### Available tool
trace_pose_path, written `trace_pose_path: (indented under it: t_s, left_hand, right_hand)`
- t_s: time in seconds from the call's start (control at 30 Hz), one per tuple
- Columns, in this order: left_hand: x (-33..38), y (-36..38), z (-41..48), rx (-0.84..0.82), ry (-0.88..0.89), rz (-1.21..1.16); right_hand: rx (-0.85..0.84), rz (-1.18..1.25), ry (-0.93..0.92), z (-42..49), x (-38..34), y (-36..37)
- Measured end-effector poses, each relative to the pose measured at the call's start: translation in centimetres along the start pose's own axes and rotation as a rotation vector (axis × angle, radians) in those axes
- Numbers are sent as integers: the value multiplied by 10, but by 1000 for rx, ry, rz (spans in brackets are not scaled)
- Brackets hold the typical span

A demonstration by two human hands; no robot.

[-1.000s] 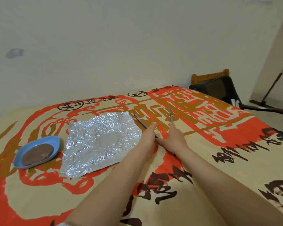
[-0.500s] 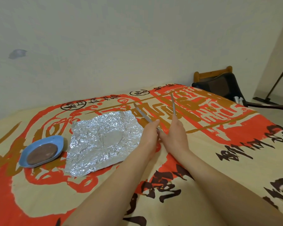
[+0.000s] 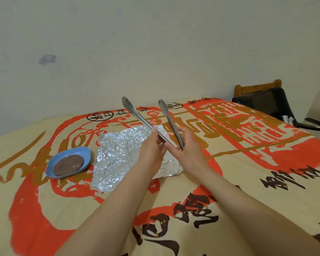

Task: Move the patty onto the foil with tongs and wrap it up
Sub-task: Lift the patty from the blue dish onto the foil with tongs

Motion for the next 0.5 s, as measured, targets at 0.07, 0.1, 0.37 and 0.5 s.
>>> trace_pose_path:
  t_s: [0.07, 0.1, 0.37, 0.5]
  left_hand:
    - [5, -11, -1, 6, -17, -106]
    - [9, -17, -1, 0, -12, -135]
    - [31, -61, -3, -35, 53, -194]
    - [40, -80, -7, -26, 96, -172]
  right_hand:
    - [-51, 38, -25, -1, -8, 8]
    - [-83, 67, -29, -3, -13, 13]
    - [-270, 151, -61, -15, -35, 42]
    - [-379, 159, -34, -18, -40, 53]
Point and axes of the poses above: each hand's wrist, its own z-axis towards the middle knuckle, its own y-axis out of the palm, x = y × z, the point moved 3 cm from there along z, towards the middle knuckle, and after that the axes turned 8 degrees about y, right-handed, at the moved point
